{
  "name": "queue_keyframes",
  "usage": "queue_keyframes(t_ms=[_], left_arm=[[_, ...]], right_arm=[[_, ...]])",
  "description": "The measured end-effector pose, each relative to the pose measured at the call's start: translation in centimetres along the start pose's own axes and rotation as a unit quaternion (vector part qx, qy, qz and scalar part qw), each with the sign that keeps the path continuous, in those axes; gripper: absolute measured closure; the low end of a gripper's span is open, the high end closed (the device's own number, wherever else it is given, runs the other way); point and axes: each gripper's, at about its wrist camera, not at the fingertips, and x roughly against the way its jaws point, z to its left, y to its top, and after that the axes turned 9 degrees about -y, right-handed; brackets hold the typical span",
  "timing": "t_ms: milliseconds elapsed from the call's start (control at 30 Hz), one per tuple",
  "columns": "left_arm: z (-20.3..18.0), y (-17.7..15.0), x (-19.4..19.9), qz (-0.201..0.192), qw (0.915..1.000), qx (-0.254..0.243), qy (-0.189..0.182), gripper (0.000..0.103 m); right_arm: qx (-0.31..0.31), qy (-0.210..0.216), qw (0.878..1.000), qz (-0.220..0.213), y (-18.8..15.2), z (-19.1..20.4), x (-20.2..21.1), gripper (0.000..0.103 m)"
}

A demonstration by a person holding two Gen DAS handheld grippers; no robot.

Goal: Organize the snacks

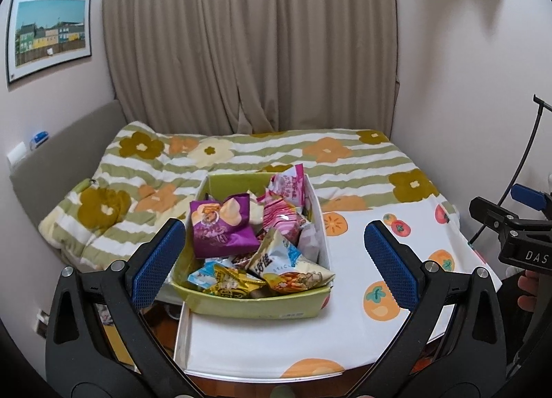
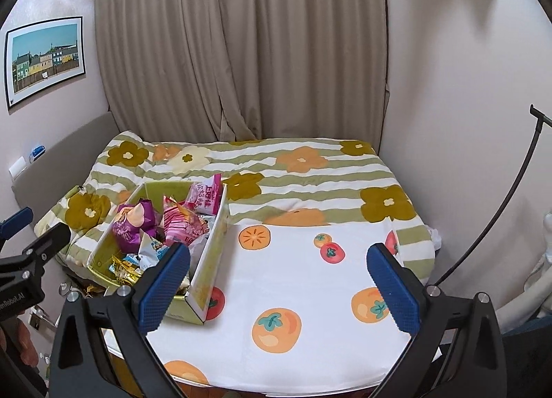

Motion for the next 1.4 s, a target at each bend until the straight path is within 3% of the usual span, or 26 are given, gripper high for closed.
queue_keyframes(t_ms=[1400], left_arm=[[0.27,-0.01,-0.51,-0.006,0.9999,-0.006,0.008,0.000]], right_arm=[[-0.003,-0.006,1.000,-0.002,0.33,-0.67,-0.73,0.001]])
